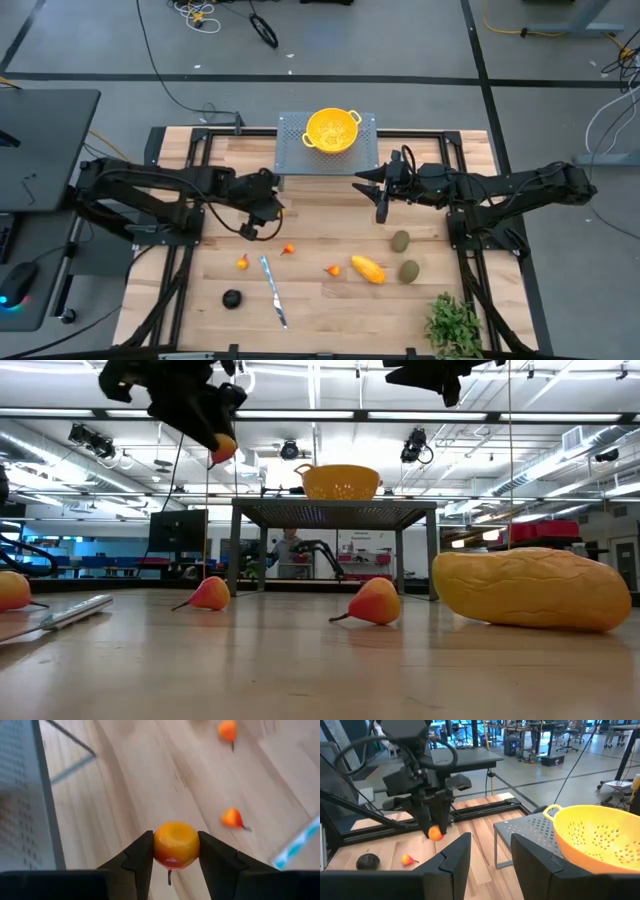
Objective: Pick & Place Fruit
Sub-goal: Put the pear into the yellow colander bowl on the shelf
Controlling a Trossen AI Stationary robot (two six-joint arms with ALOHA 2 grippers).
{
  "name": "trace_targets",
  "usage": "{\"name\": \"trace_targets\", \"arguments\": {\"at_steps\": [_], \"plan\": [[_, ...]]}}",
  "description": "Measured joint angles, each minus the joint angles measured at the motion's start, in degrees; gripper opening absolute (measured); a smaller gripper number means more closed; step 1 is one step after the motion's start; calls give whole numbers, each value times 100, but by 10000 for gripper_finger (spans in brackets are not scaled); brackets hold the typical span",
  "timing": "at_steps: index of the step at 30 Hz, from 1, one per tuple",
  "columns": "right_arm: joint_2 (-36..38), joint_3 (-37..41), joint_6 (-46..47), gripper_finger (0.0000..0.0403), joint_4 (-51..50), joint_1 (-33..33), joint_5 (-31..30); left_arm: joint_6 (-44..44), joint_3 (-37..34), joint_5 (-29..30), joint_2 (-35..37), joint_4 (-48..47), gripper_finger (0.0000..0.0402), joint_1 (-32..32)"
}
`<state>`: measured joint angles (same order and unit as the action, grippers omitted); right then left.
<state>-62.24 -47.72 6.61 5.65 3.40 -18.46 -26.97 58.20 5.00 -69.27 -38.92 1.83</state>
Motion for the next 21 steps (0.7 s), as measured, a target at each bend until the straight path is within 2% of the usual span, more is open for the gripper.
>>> {"name": "trace_targets", "arguments": {"at_steps": [8,21], "plan": [[0,0,44,149,151,0,-9,216,-3,183,263,385,145,-151],[0,0,46,149,190,0,-146,463,2,193,266,1907,143,-911]]}}
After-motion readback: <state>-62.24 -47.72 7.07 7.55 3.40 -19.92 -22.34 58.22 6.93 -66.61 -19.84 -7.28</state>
